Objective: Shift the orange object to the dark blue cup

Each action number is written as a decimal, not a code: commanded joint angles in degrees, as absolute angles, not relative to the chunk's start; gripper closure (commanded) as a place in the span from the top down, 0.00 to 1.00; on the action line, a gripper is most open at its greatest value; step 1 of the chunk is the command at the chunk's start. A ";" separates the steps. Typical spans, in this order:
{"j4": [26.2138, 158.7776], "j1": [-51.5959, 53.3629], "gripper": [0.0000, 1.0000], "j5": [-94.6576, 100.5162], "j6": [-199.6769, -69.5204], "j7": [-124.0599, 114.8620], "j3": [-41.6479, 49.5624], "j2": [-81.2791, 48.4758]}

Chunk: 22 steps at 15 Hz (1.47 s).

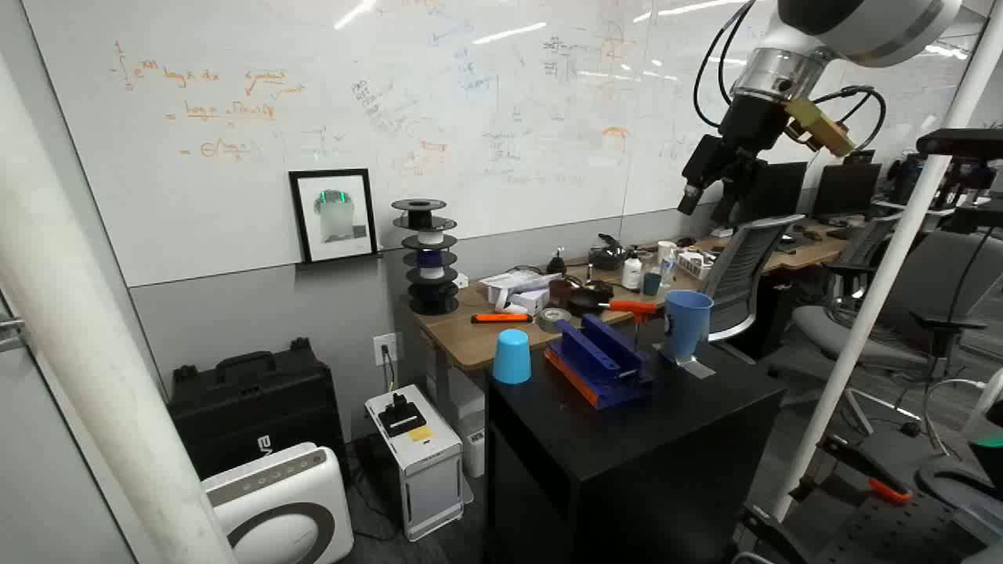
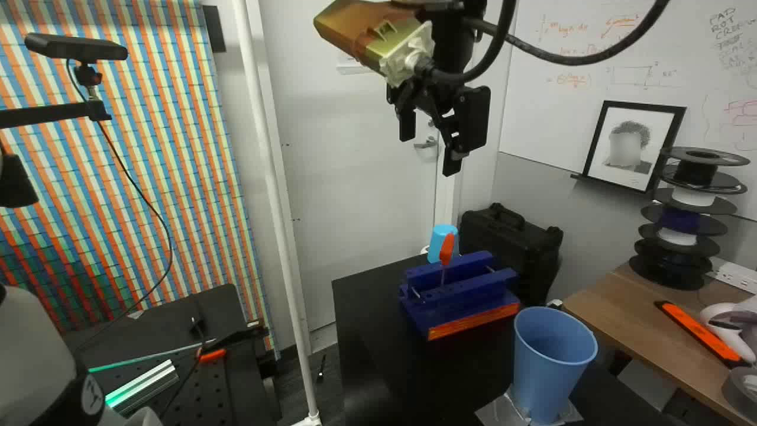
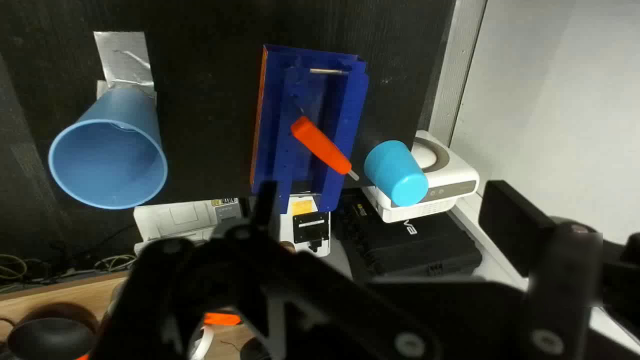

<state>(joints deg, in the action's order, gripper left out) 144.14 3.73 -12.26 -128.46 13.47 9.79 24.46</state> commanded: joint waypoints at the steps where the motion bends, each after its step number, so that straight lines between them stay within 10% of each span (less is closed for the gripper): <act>1: 143.81 2.69 1.00 -12.74 -128.25 13.83 8.83 24.39; 22: 134.79 2.88 1.00 -6.57 -138.81 29.62 5.89 -0.69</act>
